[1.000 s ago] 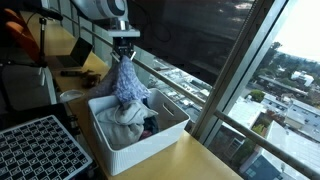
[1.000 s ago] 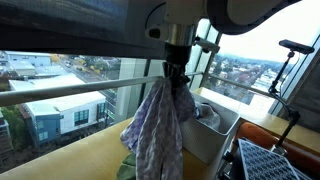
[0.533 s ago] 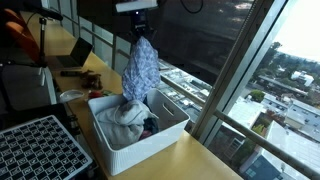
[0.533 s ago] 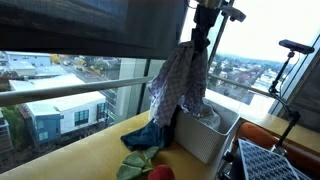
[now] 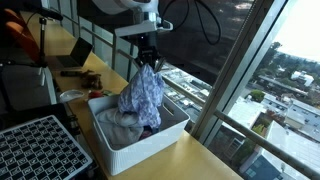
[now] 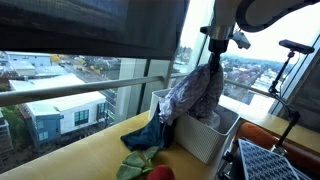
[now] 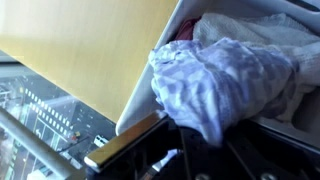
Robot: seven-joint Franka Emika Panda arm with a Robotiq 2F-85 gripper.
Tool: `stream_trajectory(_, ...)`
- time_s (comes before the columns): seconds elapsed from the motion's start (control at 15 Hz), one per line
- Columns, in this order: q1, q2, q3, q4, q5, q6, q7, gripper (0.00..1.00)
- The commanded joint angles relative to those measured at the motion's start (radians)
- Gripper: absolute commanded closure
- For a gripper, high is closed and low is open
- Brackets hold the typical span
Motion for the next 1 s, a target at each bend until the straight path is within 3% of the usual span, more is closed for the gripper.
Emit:
stream_trajectory(0.0, -0.016, 0.016, -0.018, -0.082, -0.007, 0.047, 0.066, 0.99)
stream_trajectory(0.33, -0.004, 0.108, -0.007, -0.120, 0.008, 0.097, 0.092, 0.99)
stream_trajectory(0.4, 0.003, 0.129, -0.003, -0.110, 0.011, 0.090, 0.096, 0.70)
stream_trajectory(0.47, 0.009, 0.138, 0.001, -0.104, 0.010, 0.081, 0.096, 0.69)
stream_trajectory(0.93, 0.095, 0.073, 0.018, -0.051, -0.096, -0.029, 0.122, 0.19)
